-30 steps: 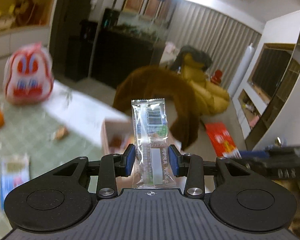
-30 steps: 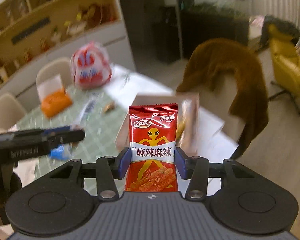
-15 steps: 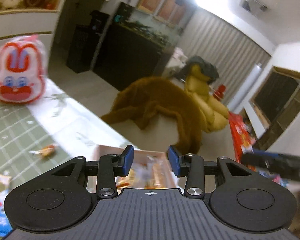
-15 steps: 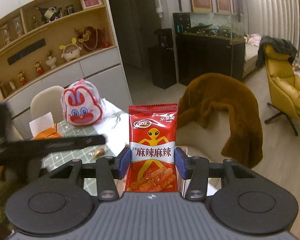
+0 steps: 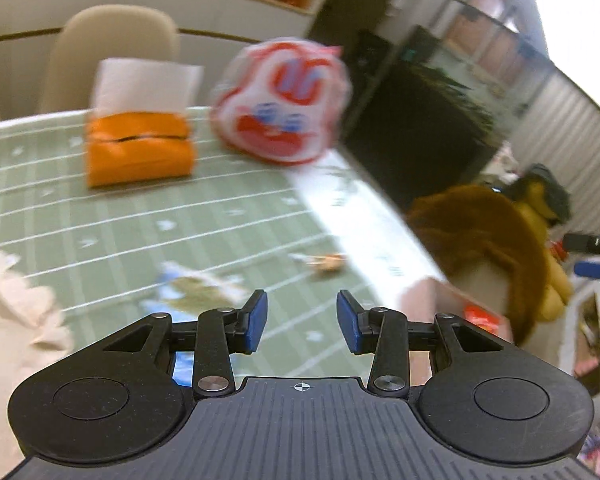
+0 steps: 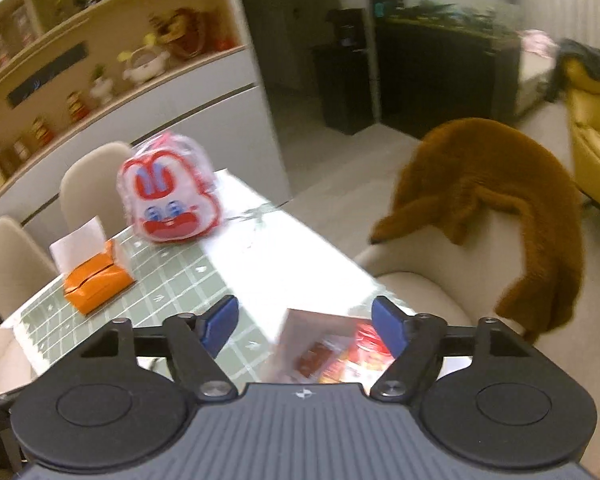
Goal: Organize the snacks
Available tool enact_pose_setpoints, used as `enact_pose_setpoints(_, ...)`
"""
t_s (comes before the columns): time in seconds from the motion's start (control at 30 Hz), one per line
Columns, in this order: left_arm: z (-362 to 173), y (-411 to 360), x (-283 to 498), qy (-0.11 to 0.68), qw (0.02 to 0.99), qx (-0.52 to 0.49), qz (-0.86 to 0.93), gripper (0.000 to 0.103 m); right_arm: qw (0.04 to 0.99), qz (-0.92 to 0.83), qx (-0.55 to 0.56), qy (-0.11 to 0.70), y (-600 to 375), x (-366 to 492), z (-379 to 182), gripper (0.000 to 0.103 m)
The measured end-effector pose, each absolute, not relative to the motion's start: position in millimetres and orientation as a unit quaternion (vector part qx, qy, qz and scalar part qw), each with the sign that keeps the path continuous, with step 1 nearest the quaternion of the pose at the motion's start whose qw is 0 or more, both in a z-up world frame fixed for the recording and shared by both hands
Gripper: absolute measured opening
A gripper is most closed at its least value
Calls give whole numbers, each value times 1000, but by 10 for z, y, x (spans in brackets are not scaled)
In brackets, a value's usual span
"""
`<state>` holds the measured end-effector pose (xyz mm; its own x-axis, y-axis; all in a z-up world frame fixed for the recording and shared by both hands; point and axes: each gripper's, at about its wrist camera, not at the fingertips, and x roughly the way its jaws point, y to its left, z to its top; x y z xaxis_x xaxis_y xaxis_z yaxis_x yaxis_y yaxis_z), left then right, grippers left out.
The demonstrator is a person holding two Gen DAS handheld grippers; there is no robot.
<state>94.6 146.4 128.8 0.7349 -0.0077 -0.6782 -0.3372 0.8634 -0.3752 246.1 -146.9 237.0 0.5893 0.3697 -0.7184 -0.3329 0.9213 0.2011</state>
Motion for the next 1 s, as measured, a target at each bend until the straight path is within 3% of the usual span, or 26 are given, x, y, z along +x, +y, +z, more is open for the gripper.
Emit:
enact_pose_setpoints(0.3, 801, 1996, 819, 379, 878, -249, 153, 43, 829, 212, 50, 516, -162, 3285, 1174, 82)
enact_pose_setpoints(0.63, 336, 2345, 990, 374, 863, -289, 179, 43, 822, 133, 50, 551, 384, 3701, 264, 84)
enact_pose_setpoints(0.7, 288, 2342, 1045, 378, 863, -287, 174, 43, 829, 139, 23, 541, 462, 3675, 259, 72)
enact_pose_setpoints(0.77, 256, 2325, 1083, 381, 863, -284, 172, 43, 835, 151, -44, 527, 575, 3580, 269, 39)
enact_pose_setpoints(0.87, 283, 2274, 1079, 384, 865, -276, 170, 43, 830, 186, -97, 516, 610, 3381, 297, 32)
enact_pose_setpoints(1.0, 299, 2231, 1093, 402, 862, -262, 167, 43, 815, 231, -97, 523, 520, 3041, 384, 30)
